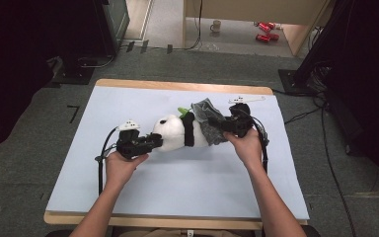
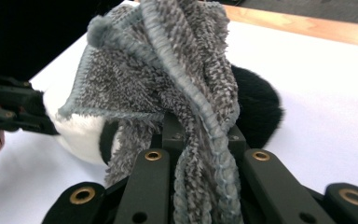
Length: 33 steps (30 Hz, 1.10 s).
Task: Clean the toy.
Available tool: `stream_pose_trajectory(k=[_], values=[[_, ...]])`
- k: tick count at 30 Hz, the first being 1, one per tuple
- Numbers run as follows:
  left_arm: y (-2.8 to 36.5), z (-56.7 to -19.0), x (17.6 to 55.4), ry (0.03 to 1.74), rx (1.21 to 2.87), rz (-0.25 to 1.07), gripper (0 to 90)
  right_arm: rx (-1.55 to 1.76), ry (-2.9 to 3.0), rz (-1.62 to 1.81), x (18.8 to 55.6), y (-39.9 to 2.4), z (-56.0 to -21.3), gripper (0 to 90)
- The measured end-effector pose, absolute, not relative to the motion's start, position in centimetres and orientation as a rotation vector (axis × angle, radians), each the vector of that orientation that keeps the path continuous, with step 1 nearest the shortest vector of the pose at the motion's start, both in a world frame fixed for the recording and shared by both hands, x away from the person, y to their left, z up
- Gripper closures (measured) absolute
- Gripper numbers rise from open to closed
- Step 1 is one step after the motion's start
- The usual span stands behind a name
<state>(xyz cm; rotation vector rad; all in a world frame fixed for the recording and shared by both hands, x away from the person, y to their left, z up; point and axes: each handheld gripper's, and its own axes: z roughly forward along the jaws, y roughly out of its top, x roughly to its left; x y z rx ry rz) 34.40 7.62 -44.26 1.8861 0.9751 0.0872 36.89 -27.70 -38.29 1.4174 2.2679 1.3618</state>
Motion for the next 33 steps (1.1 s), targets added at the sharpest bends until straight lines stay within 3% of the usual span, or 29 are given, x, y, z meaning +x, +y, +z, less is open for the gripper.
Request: stream_pose_trajectory(k=[11, 19, 33], values=[[8.5, -44.4, 35.7, 0.953, 1.903, 0.096, 64.3, 1.401, 2.138, 1.396, 35.5, -29.7, -36.4, 79.4], [8.7, -44.5, 36.2, 0.916, 1.922, 0.117, 63.9, 1.342, 2.202, 1.508, 34.0, -28.2, -34.8, 79.1], [9.2, -45.1, 37.0, 0.849, 1.893, 0.128, 59.3, 1.399, 2.379, 1.343, 33.3, -25.9, -39.0, 78.7]])
